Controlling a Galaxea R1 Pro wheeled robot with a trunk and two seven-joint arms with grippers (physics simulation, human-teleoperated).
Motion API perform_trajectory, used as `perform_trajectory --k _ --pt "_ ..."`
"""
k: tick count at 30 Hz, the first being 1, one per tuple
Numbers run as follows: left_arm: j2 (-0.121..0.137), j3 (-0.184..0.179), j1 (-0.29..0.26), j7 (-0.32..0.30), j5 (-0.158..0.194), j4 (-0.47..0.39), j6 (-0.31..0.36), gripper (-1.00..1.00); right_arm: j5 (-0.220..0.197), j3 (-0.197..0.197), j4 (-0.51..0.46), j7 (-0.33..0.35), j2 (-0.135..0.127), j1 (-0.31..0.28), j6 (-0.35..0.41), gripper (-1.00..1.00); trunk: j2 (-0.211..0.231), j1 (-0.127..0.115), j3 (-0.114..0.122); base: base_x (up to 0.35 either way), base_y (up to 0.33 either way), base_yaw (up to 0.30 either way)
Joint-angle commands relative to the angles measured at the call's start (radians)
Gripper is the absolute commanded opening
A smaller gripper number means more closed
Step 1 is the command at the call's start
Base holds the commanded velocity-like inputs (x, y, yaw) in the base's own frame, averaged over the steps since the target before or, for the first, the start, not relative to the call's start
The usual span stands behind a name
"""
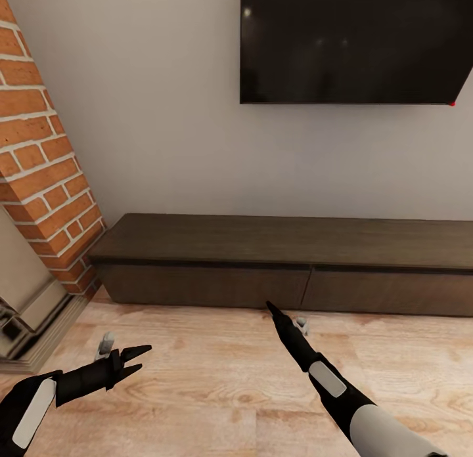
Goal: Place each of the two pumpkins and all three candles from the living room inside a cabinet in the living room (use any cabinet), then make sure every cabinet is closed, and position the cauldron so it is next to a table in the living room.
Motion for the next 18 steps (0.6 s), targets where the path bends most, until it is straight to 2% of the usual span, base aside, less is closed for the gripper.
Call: perform_trajectory --k 1,5,10,18 --pt "0.0 0.001 -0.001 -0.004 -0.002 0.0 0.004 1.0 -0.013 0.007 0.001 0.006 -0.002 -0.001 -0.013 1.0 0.0 0.0 -0.001 0.242 0.0 0.0" --pt "0.0 0.0 -0.001 -0.004 -0.003 0.0 0.004 1.0 -0.023 0.007 0.004 0.016 -0.003 -0.001 -0.049 1.0 0.0 0.0 -0.001 0.303 0.0 0.0" --pt "0.0 -0.001 -0.001 -0.004 -0.004 0.0 0.004 1.0 -0.025 0.007 0.005 0.016 -0.003 -0.001 -0.052 1.0 0.0 0.0 -0.001 0.298 0.0 0.0" --pt "-0.003 -0.002 -0.001 -0.004 -0.004 -0.001 0.004 1.0 -0.023 0.007 0.004 -0.004 -0.003 -0.001 -0.065 1.0 0.0 0.0 -0.001 0.153 0.048 0.0"
